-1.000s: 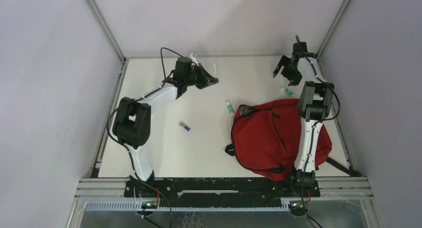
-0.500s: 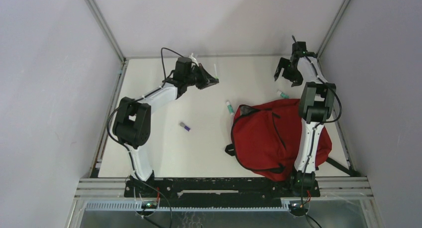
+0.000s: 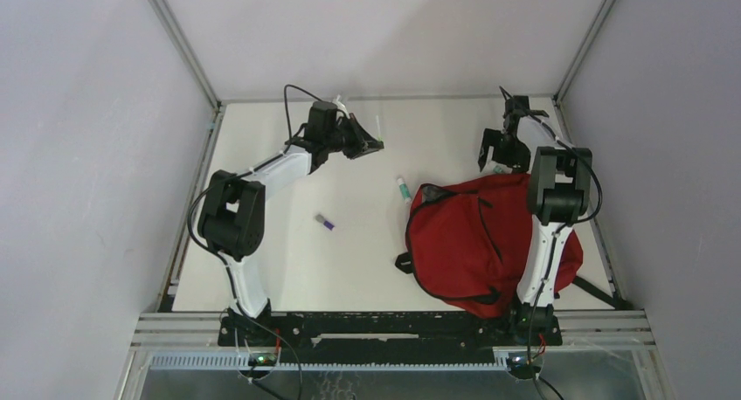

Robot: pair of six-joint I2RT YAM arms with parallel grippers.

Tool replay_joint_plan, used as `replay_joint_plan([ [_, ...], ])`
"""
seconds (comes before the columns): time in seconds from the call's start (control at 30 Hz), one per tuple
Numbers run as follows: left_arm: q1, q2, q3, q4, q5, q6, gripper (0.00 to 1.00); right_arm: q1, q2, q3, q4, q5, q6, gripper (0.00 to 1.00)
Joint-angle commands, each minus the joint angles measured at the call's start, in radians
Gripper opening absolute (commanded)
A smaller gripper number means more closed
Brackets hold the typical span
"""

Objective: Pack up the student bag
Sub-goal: Pick up the stationery from the center of the board.

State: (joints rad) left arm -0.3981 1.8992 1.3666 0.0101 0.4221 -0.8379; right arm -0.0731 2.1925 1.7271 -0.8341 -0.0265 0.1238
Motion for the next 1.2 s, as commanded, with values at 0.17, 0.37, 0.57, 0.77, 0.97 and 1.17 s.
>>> replay_joint_plan([
  [0.17, -0.001, -0.046, -0.02, 0.01, 0.021, 0.01, 0.0, 0.043, -0.098, -0.069, 0.03, 0.109, -0.046, 0.97],
  [0.37, -0.001, -0.05, -0.025, 0.011, 0.021, 0.01, 0.0, 0.04, -0.076, -0.04, 0.027, 0.114, -0.048, 0.91],
  [0.57, -0.001, -0.043, -0.02, 0.01, 0.024, 0.008, 0.0, 0.026, -0.037, 0.008, 0.024, 0.122, 0.0, 0.92],
  [0.77, -0.001, -0.028, -0.012, 0.01, 0.029, 0.007, 0.0, 0.02, -0.05, 0.001, 0.031, 0.081, 0.054, 0.97],
  [0.97, -0.001, -0.009, 0.015, 0.002, 0.036, 0.008, 0.0, 0.008, -0.178, -0.096, 0.105, -0.026, 0.08, 0.97],
  [1.17, -0.001, -0.001, 0.066, -0.058, 0.031, 0.019, 0.0, -0.032, -0.257, -0.118, 0.17, -0.066, 0.133, 0.96],
])
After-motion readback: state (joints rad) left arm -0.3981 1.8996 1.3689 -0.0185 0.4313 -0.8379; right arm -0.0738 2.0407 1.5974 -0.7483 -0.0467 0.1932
